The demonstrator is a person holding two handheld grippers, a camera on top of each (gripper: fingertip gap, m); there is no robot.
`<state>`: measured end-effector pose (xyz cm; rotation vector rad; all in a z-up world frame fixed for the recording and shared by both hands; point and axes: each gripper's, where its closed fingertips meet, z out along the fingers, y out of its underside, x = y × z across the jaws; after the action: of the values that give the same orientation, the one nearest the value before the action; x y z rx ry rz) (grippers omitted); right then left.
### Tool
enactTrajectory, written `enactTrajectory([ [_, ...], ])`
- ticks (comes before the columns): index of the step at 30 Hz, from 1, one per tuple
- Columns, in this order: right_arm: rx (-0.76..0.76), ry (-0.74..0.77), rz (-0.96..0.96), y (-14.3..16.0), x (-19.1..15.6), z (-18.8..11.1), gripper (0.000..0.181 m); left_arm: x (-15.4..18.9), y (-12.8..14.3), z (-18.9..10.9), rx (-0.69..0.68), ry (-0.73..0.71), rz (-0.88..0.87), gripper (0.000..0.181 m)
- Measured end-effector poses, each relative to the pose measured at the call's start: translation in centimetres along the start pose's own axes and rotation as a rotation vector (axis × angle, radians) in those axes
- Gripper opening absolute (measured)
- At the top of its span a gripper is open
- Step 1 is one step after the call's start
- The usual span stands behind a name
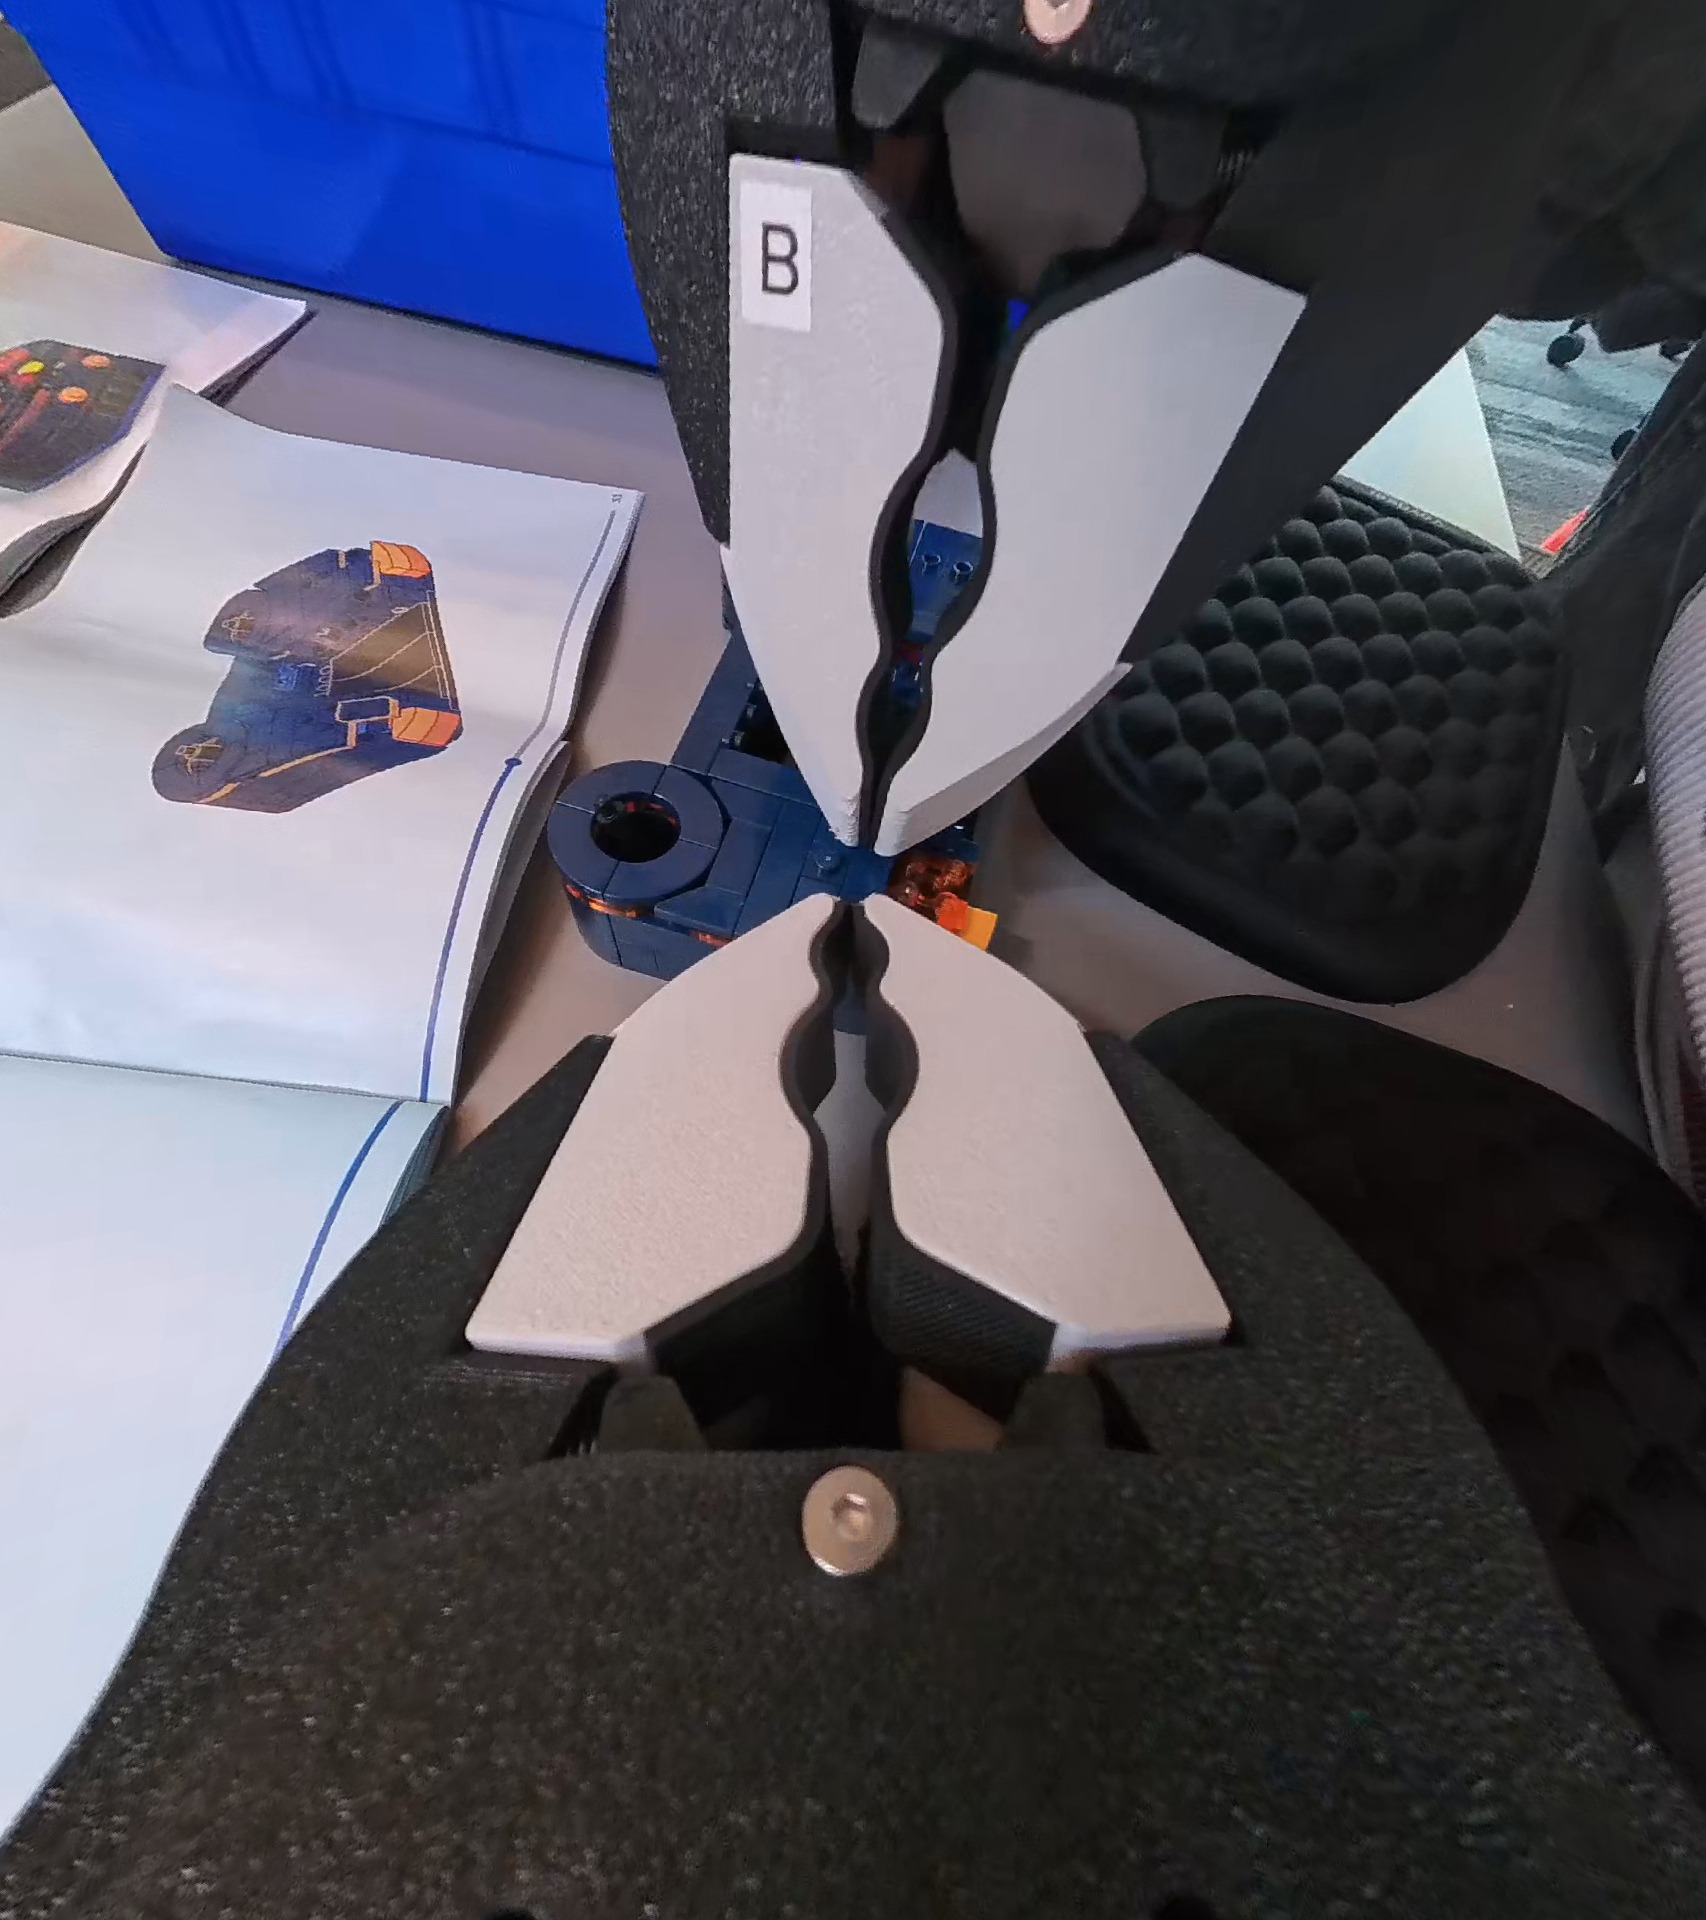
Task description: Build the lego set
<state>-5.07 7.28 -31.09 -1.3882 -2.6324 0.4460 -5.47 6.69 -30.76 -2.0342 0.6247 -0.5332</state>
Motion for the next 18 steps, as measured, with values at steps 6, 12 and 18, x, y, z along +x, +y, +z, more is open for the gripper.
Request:
enactTrajectory([
  [6,0.000,0.009,0.014,0.03,-0.06,0.00,0.000,-0.06,0.00,-0.01,0.000,-0.002,0.003,0.000],
  [12,0.000,0.063,0.006,-0.02,-0.05,-0.03,0.000,-0.11,0.00,-0.03,0.000,-0.019,0.027,0.000],
  [18,0.062,0.118,0.057,-0.09,0.10,-0.08,0.000,0.36,0.06,-0.10,-0.003,0.002,0.058,0.002],
])
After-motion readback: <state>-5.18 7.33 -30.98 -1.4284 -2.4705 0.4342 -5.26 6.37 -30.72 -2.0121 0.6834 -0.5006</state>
